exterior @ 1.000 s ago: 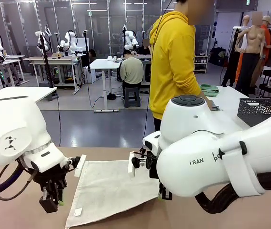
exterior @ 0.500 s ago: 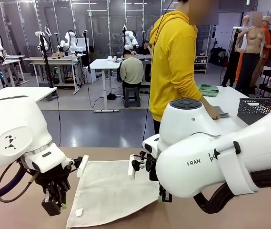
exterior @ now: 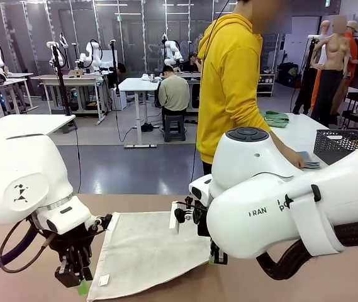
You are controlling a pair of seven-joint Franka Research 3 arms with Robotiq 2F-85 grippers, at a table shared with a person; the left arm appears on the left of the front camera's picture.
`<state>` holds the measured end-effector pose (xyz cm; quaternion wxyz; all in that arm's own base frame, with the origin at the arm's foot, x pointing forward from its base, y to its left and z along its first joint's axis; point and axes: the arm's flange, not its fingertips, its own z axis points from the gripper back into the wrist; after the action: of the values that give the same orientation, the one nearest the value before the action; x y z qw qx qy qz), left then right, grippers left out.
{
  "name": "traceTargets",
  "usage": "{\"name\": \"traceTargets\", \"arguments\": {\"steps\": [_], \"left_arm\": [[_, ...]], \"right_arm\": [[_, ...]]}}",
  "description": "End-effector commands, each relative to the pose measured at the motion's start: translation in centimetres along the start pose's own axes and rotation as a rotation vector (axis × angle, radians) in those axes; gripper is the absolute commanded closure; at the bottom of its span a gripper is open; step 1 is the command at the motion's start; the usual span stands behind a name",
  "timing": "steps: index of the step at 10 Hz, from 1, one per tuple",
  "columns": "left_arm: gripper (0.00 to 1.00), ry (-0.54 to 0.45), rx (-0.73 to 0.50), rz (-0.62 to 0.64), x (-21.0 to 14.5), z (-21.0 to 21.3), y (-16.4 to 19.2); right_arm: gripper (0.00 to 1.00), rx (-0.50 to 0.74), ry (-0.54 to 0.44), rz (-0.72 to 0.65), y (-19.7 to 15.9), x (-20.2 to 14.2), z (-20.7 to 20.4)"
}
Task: Fold the towels and place them in the basket.
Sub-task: When a person lays out a Towel with hook on the table, fold it in half twice.
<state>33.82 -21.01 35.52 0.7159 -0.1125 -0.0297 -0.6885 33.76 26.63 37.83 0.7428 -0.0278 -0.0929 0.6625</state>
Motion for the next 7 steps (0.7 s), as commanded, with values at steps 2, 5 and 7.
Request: {"name": "traceTargets", "arguments": {"steps": [2,5,7], "left_arm": [[0.34,-0.014,0.026,0.025,-1.7,-3.2,-2.3],[0.34,0.023,0.032,0.053,-1.4,-5.2,-2.0],[0.34,0.059,0.059,0.067,-1.5,-6.3,-1.9]], "right_arm": [[1.0,-0.004,0.002,0.001,0.0,-0.1,0.2],[1.0,-0.004,0.002,0.001,0.0,-0.1,0.2],[1.0,-0.004,0.002,0.001,0.0,-0.1,0.2]]}}
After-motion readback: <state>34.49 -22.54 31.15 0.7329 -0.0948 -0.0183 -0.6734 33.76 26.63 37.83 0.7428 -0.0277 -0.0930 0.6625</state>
